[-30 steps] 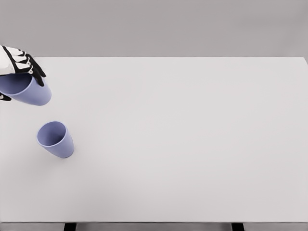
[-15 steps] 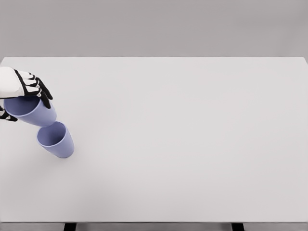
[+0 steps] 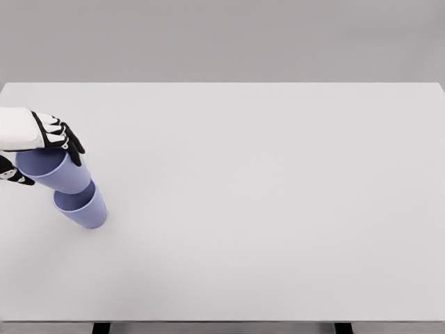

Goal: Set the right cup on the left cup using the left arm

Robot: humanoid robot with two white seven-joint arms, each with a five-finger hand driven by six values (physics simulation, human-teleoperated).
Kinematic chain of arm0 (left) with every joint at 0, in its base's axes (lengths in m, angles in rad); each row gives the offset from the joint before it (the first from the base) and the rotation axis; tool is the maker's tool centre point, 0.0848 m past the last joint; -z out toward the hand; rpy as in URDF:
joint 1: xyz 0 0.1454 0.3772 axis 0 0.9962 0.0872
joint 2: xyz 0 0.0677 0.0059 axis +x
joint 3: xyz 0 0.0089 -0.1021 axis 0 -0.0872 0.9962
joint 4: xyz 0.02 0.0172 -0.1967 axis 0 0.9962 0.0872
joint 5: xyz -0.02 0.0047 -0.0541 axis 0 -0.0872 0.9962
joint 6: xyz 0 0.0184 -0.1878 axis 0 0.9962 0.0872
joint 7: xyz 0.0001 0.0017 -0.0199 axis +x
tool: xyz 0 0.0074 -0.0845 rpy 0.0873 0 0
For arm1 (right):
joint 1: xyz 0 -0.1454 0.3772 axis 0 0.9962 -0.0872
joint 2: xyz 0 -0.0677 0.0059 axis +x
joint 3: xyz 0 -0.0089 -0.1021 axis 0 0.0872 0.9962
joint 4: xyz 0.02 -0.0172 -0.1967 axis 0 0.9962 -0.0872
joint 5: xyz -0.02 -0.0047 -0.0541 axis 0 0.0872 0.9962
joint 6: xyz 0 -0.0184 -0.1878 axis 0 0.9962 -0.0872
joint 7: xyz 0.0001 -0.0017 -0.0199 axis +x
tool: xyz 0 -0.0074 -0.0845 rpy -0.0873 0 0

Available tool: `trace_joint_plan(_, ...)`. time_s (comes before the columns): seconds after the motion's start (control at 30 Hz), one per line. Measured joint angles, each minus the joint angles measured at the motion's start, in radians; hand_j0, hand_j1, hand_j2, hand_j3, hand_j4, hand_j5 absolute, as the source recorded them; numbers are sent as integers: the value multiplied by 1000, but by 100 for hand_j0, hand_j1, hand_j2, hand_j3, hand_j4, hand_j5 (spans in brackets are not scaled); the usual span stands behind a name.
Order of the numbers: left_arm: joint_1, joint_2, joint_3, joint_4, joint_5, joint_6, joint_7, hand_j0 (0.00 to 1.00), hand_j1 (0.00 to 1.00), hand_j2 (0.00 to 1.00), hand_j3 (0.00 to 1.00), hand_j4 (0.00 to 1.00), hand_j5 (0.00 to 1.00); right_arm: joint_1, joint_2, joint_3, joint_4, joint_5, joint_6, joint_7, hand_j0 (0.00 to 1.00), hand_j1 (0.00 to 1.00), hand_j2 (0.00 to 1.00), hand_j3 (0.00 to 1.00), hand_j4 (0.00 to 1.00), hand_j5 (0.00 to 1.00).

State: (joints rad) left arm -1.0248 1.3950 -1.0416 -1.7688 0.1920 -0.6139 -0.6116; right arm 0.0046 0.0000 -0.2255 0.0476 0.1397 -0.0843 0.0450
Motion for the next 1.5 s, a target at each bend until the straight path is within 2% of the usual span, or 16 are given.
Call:
trace_joint_plan(0.9,8,13,-13,0,26,0,1,54,54,54,54,54,54,-2,0,0,0,0,0,0,100,100,100,100,100,100)
trace_joint_plan(0.93,23,14,-14,1,27,1,1,54,54,54,54,54,54,0,0,0,0,0,0,0,100,100,100,100,100,100)
trace_joint_plan(1.5,49,0,-19,19,10,0,1,54,54,54,54,54,54,0,0,0,0,0,0,0,100,100,100,100,100,100)
